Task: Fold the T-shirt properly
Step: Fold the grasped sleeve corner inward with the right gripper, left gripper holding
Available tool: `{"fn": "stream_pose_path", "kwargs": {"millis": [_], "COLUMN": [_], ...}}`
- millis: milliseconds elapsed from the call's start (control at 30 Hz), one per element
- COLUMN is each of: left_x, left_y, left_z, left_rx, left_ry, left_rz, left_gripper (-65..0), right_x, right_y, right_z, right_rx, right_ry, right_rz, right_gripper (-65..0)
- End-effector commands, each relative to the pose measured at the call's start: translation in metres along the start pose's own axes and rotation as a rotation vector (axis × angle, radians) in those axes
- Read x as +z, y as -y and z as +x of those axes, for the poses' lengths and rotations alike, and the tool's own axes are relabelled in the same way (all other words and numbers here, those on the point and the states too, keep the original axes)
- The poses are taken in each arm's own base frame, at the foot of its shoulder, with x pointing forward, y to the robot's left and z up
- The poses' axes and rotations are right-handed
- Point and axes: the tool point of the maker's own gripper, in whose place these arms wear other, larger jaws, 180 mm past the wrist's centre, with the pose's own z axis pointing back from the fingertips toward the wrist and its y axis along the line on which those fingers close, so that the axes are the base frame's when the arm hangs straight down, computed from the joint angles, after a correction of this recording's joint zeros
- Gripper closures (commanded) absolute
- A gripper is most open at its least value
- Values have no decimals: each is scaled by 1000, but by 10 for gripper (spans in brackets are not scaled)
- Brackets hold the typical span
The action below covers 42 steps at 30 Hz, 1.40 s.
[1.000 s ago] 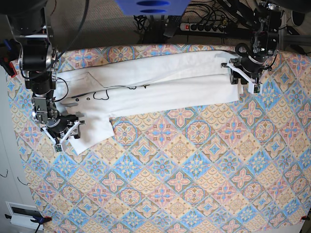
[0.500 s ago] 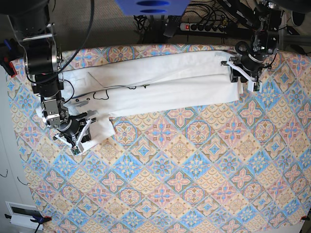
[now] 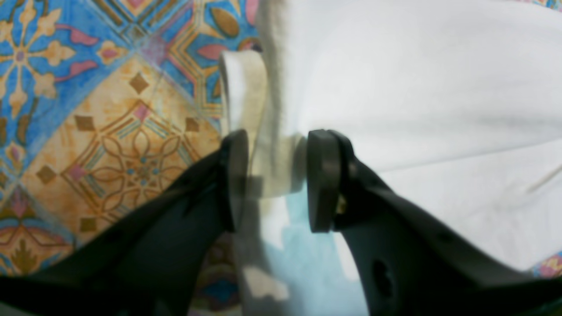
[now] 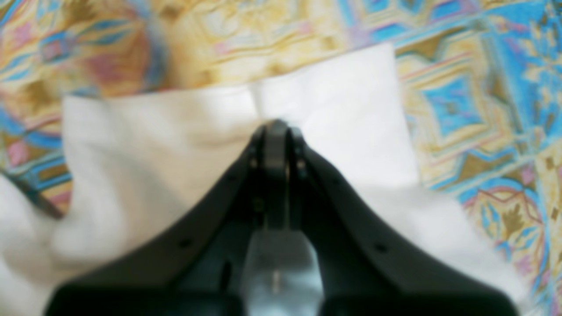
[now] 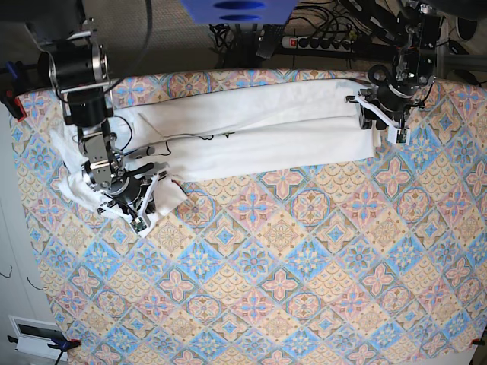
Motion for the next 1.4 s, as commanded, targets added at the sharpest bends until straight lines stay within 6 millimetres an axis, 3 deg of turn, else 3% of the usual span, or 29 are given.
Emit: {"fn": "stream_pose_path", "kwargs": {"millis": [0,167,300,467,633,733,833,900,1067,1167,1367], "left_x": [2,5,5,5,5,4,4,4,4,4,4], "left_y": [-4,-16,-17,-17,-16,-16,-16,-16,-16,-16,-16], "left_z": [13,18,20,20,20,20,20,20,20,20,21], "left_rx": [-15,6,7,7,6,5,5,5,5,5,5], "left_ry": [37,55,60,60,58,59,59,59,59,59,60], "left_rz": [5,37,39,39,37,35,35,35,35,35,35], "left_gripper": [-223,-223,-223,-223,-223,-223,-223,-223,-223,-223,-223], "right_x": [4,17,18,26,32,33,35,37,30,26,18], "right_y": [-1,-17,-17,13,40,46,52,61,74,80,97], "right_z": [7,13,21,23,41,49,47,61,52,53,45], "right_rx": [38,87,94,18,-21,-19,-16,-12,-36,-59,-119], "right_ry": [-11,-3,20,43,81,95,90,111,69,73,78], "right_rz": [16,22,18,-49,-104,-114,-126,-139,-143,-143,-146], "right_gripper": [-5,-3,-6,-7,-11,-82,-218,-317,-499,-537,-539]}}
